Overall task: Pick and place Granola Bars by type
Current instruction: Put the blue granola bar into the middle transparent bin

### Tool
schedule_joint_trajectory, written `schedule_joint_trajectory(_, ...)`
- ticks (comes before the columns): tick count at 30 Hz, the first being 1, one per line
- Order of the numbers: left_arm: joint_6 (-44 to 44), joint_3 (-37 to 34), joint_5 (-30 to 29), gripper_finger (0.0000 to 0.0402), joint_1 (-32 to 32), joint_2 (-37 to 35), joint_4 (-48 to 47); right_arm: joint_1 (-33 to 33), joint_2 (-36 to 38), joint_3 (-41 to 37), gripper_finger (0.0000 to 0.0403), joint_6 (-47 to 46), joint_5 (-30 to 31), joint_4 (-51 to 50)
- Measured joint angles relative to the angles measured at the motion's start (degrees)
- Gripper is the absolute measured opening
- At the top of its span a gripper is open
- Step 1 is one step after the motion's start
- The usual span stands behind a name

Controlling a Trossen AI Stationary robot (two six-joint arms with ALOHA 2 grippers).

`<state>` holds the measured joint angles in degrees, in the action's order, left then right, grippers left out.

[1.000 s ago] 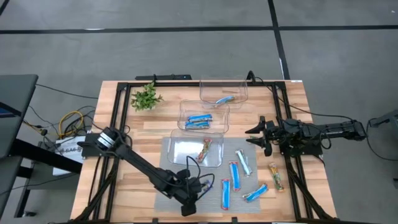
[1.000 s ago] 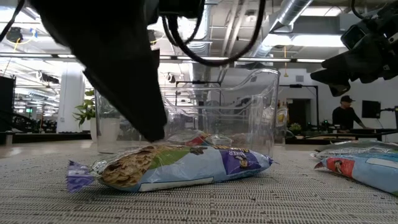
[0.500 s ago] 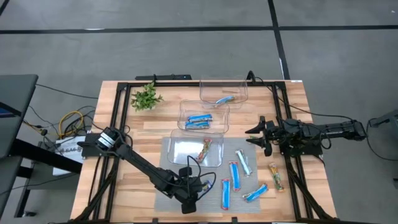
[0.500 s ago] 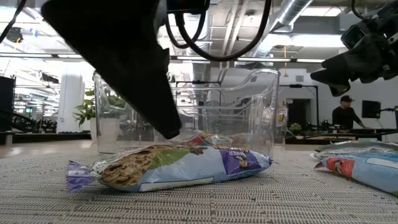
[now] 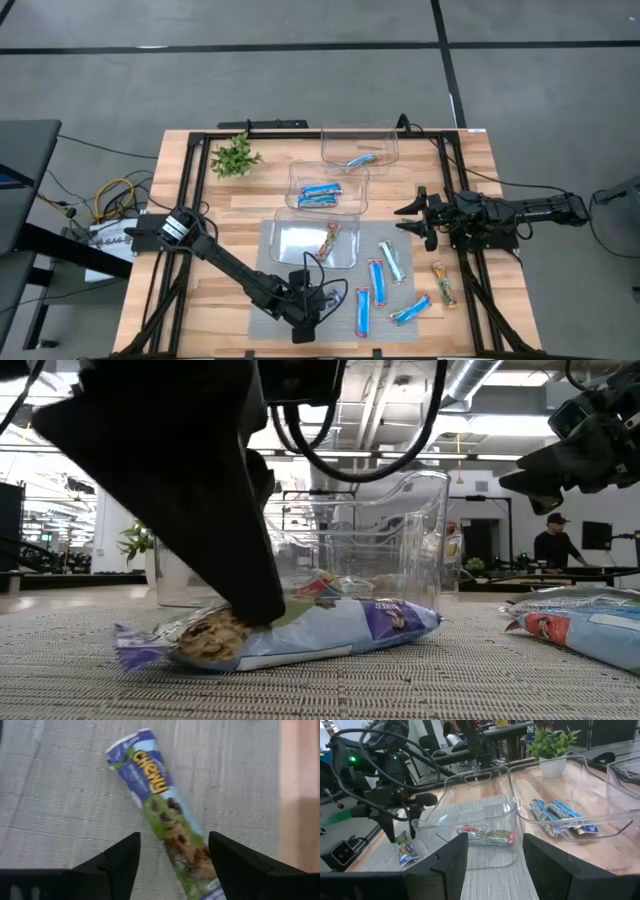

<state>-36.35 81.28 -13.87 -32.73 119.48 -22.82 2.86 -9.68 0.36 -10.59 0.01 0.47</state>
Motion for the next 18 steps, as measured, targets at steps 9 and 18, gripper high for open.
schedule_joint_trajectory(9, 2.4, 0.0, 0.5, 0.0229, -0.4, 0.6, -0.2, 0.0, 0.0, 0.0, 0.0184, 0.0, 0.0, 0.0)
schedule_joint_trajectory(18, 2.3, 0.0, 2.0, 0.0207, -0.6, 0.6, -0.7, 0.0, 0.0, 0.0, 0.0184, 0.0, 0.0, 0.0)
